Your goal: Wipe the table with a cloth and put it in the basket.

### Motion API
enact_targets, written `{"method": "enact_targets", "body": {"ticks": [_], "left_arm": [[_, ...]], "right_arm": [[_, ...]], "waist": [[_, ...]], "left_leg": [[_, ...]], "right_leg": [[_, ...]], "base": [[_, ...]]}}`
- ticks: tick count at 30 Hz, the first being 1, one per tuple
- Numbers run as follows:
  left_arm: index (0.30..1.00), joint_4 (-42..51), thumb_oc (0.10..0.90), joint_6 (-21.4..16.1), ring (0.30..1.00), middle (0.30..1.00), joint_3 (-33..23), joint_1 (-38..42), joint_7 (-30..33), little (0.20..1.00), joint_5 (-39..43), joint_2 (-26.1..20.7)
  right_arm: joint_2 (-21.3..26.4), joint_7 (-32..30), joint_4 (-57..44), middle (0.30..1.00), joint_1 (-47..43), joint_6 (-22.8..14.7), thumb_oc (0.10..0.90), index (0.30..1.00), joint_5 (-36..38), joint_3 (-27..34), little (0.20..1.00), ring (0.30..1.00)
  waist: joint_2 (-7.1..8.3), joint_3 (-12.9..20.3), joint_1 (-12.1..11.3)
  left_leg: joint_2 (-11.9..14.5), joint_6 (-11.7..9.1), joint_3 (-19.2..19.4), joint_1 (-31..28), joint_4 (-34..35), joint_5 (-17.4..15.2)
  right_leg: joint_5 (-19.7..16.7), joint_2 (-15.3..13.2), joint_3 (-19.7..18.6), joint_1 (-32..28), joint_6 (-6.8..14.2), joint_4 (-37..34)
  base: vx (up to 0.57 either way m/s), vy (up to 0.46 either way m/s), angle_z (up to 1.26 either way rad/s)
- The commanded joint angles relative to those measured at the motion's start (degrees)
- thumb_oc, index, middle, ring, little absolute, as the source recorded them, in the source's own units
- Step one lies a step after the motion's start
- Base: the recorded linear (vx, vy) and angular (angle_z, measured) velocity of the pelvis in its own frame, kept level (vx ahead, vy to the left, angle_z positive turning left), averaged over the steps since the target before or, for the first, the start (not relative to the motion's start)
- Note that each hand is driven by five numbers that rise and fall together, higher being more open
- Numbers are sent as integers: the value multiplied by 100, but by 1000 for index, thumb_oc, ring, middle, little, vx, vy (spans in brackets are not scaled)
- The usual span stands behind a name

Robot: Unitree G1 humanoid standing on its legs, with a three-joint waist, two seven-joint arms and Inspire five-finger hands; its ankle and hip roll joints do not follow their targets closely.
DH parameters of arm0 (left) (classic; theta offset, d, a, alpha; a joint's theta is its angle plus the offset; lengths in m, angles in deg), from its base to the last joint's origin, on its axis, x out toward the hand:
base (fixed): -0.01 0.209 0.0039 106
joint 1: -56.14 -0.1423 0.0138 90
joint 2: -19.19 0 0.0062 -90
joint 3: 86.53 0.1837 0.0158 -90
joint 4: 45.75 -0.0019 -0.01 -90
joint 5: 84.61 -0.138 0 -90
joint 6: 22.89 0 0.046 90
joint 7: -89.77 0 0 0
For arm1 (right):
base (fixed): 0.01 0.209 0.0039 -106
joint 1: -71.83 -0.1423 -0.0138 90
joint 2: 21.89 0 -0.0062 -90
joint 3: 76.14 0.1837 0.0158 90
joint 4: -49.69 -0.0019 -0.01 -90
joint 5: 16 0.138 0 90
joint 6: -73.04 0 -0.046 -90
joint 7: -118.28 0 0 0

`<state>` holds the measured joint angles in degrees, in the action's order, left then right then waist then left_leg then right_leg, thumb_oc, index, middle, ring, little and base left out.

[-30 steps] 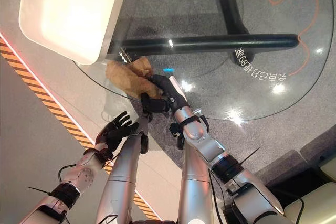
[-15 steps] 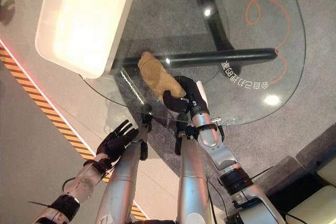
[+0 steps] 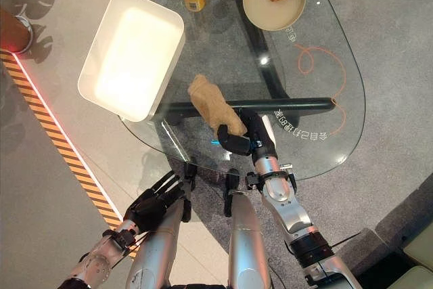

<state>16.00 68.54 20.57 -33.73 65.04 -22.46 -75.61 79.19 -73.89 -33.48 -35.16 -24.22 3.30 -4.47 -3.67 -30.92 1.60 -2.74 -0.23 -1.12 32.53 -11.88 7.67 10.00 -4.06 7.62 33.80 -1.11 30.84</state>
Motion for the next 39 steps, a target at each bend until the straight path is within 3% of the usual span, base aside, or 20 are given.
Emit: {"method": "enact_targets", "body": {"ticks": [1,5,9,19,27,39], "left_arm": [[900,688,800,12,900,900,-41,-498,-612,900,297,-92],[900,1324,800,-70,900,900,-173,-555,-898,900,737,-86],[900,1851,800,104,900,900,-103,-523,-1023,900,991,-3],[900,2646,800,443,900,900,41,-210,-1182,900,1886,44],[900,2949,800,548,900,900,215,163,-862,900,2031,29],[900,3220,800,754,900,900,296,158,-1253,900,2735,-66]], "right_arm": [[80,176,-1288,300,-142,-907,100,300,214,383,200,300],[39,388,-1557,300,175,-1145,100,300,637,581,200,300],[-29,650,-2050,300,361,-1233,100,300,950,656,200,300],[-52,1830,-3034,300,529,-1434,100,300,2221,541,200,300],[-108,2374,-3183,300,322,-1350,100,300,2610,127,200,300],[177,1951,-2713,300,532,-955,100,300,2034,-262,200,300]], "waist": [[-6,112,-81],[61,119,-88],[153,315,-74],[298,322,49],[324,220,89],[317,112,113]], "left_leg": [[-293,265,214,-399,-776,-1043],[-298,258,155,-978,-630,-1051],[-283,270,147,-1166,-611,-1130],[-249,297,265,-1099,-872,-1270],[-254,302,326,-915,-1061,-1250],[-223,291,417,-599,-1330,-1203]], "right_leg": [[-644,363,-156,-489,38,-993],[-610,340,-97,-1157,33,-1214],[-572,361,-102,-1415,5,-1333],[-543,433,-250,-1428,-37,-1272],[-558,449,-309,-1284,-50,-1144],[-557,436,-353,-1027,-73,-921]], "base": [[0,0,0],[43,-29,0],[81,-34,-2],[34,-14,-1],[-1,-3,-2],[4,4,-4]]}}
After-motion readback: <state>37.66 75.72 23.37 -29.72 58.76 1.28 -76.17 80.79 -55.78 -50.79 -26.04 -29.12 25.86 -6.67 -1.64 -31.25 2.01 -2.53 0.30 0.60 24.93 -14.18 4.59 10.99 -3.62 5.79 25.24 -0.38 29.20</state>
